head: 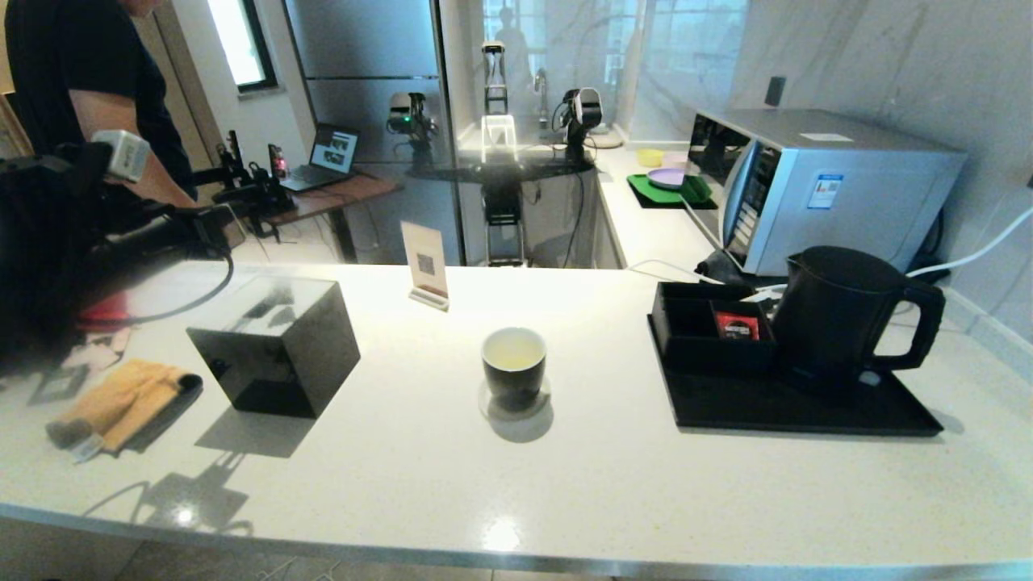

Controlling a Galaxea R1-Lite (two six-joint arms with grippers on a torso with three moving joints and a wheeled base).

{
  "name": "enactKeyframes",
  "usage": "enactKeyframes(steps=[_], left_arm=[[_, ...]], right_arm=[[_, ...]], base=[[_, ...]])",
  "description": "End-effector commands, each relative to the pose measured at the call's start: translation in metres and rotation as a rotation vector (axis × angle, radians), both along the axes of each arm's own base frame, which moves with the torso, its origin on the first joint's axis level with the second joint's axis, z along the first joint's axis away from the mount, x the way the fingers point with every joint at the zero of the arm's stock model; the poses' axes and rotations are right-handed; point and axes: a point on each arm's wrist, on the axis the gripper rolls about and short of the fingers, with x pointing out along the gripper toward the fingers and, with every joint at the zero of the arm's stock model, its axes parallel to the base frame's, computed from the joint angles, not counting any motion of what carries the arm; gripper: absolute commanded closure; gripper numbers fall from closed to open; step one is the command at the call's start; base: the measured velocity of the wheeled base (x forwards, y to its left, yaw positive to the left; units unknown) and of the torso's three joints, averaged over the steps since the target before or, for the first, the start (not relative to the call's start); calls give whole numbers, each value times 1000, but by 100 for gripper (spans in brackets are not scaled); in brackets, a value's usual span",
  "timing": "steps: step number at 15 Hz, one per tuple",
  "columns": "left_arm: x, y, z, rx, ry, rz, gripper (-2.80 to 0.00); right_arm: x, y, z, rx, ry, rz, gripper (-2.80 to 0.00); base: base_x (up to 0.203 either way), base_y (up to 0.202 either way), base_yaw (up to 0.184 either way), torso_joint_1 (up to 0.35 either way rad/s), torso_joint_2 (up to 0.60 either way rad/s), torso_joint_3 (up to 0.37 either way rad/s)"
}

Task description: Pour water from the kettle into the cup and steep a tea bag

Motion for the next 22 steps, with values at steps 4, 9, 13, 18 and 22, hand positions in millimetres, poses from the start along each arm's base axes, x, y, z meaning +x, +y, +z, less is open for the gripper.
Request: enactKeyframes(steps=[4,9,13,18,22], left_arm=[[6,8,-11,-7,23,14,0],[8,13,-18,-13,41,28,0],[10,20,-28,78,51,41,0],[13,20,-35,75,66,39,0],[13,19,-39,73,80,35,0]], right_arm=[[0,0,0,0,-1,2,0],[0,0,0,0,-2,1,0],[0,0,0,0,-1,1,0],[0,0,0,0,-2,1,0],[0,0,0,0,-2,1,0]], base=[[0,0,0,0,0,0],[0,0,0,0,0,0],[0,0,0,0,0,0],[0,0,0,0,0,0],[0,0,0,0,0,0]])
